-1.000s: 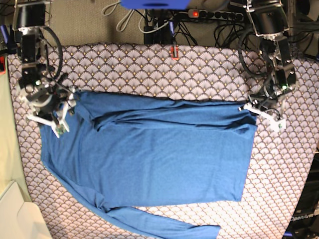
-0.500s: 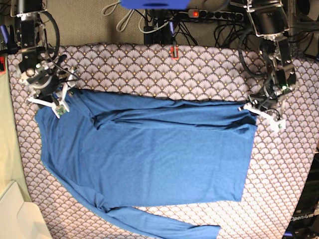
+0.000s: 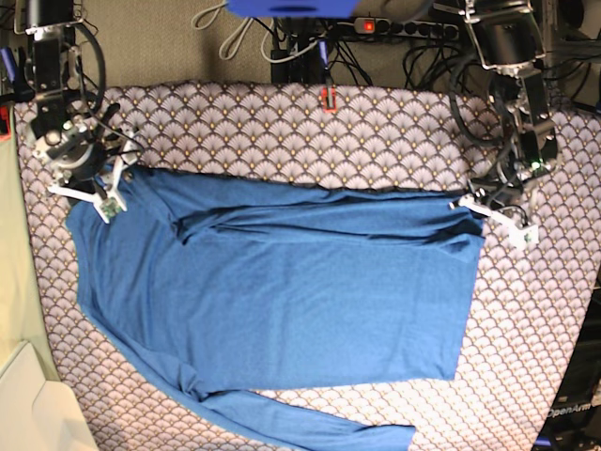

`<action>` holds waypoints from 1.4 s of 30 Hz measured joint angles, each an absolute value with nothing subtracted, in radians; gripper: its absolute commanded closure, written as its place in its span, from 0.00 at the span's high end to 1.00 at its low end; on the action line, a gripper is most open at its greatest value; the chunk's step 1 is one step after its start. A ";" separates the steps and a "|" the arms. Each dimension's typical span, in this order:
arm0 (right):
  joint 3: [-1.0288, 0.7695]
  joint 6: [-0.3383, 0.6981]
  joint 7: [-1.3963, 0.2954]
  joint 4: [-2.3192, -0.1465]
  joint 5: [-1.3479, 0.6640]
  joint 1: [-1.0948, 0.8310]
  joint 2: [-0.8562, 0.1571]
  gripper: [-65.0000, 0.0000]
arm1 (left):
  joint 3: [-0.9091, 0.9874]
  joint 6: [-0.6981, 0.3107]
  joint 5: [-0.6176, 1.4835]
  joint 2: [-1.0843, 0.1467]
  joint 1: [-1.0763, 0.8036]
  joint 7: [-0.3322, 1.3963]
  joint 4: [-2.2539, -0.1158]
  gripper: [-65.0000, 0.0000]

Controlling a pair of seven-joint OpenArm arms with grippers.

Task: Fold the T-shirt properly
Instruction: 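Regrasp the shirt shoulders with both grippers and pull outward, then drag the held shoulders away from the hem with both grippers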

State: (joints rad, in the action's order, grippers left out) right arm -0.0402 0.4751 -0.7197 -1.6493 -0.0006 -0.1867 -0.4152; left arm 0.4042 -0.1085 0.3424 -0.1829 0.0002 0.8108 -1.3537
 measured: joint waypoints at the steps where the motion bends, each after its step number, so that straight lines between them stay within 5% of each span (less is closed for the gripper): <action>1: -0.040 0.475 -0.719 -1.648 0.000 -0.186 -0.416 0.56 | 0.404 -0.109 0.342 -0.183 0.000 0.811 -1.354 0.01; 15: -0.043 0.475 -0.627 -1.514 -0.019 -0.134 -0.418 0.54 | 0.404 -0.109 0.343 -0.183 0.000 0.811 -1.354 0.01; 20: -0.050 0.660 -0.628 -1.512 -0.008 -0.125 -0.424 0.28 | 0.404 -0.109 0.342 -0.183 0.000 0.811 -1.354 0.01; 25: -0.050 0.683 -0.627 -1.514 -0.015 -0.132 -0.420 0.00 | 0.404 -0.109 0.342 -0.183 -0.001 0.811 -1.354 0.01; 42: -0.118 0.696 -0.711 -1.597 -0.004 -0.150 -0.456 0.00 | 0.404 -0.112 0.362 -0.209 0.002 0.886 -1.362 0.01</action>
State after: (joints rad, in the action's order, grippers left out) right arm -0.1177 0.6956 -0.7113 -1.5970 -0.0040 -0.1505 -0.4564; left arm 0.4042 -0.1116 0.3622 -0.2092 0.0021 0.8856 -1.3621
